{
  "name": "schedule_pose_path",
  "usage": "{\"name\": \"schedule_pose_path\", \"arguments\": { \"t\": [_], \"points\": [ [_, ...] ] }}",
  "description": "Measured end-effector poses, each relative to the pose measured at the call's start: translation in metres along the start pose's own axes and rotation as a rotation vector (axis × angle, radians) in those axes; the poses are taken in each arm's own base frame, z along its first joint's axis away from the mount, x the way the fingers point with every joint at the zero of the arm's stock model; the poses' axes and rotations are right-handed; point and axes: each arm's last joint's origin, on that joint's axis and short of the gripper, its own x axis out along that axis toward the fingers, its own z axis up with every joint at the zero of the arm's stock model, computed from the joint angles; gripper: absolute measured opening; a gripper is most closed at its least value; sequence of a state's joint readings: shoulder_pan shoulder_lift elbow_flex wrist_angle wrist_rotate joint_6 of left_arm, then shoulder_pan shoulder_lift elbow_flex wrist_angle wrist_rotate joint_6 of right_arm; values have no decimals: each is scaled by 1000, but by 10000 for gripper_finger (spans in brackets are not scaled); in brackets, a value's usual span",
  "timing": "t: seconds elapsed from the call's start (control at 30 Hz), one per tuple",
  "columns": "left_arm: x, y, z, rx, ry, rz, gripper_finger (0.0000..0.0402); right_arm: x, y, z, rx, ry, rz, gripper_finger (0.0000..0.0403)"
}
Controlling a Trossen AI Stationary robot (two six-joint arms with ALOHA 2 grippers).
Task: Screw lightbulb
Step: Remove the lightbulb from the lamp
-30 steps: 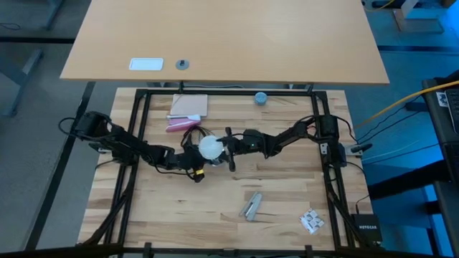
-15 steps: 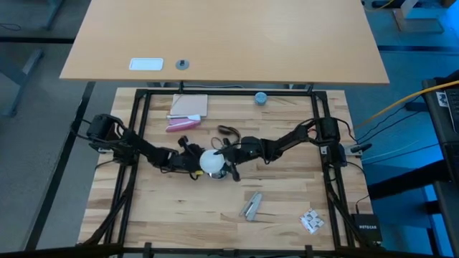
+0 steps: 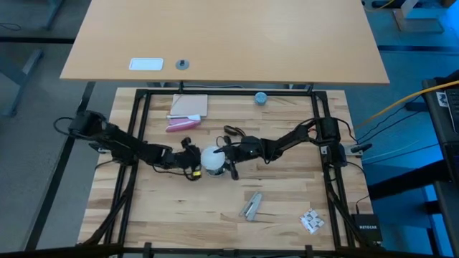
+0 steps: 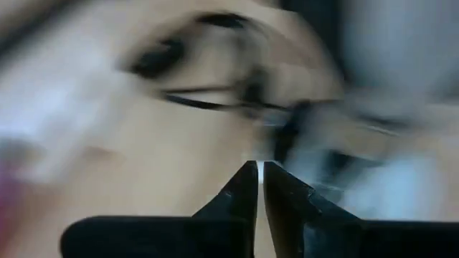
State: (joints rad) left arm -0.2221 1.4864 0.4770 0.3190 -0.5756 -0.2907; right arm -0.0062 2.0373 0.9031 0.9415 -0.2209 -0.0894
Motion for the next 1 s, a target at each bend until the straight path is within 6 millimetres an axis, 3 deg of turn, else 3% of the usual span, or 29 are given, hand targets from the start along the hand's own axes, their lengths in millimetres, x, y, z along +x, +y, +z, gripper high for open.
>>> {"name": "schedule_pose_path", "arguments": {
  "t": [0.13,0.27,0.67,1.0],
  "points": [
    [-20,-4,9,-80,66,-294,3,0,-2,0,1,2,-59,162],
    [-28,-7,12,-155,79,-377,4,0,-3,1,0,-1,-92,162],
    [3,-27,-11,-207,76,-295,5,-1,-4,7,-11,-69,-106,162],
    [14,-21,-28,-195,60,-16,2,0,-3,5,-11,-51,-76,162]
  ]
}}
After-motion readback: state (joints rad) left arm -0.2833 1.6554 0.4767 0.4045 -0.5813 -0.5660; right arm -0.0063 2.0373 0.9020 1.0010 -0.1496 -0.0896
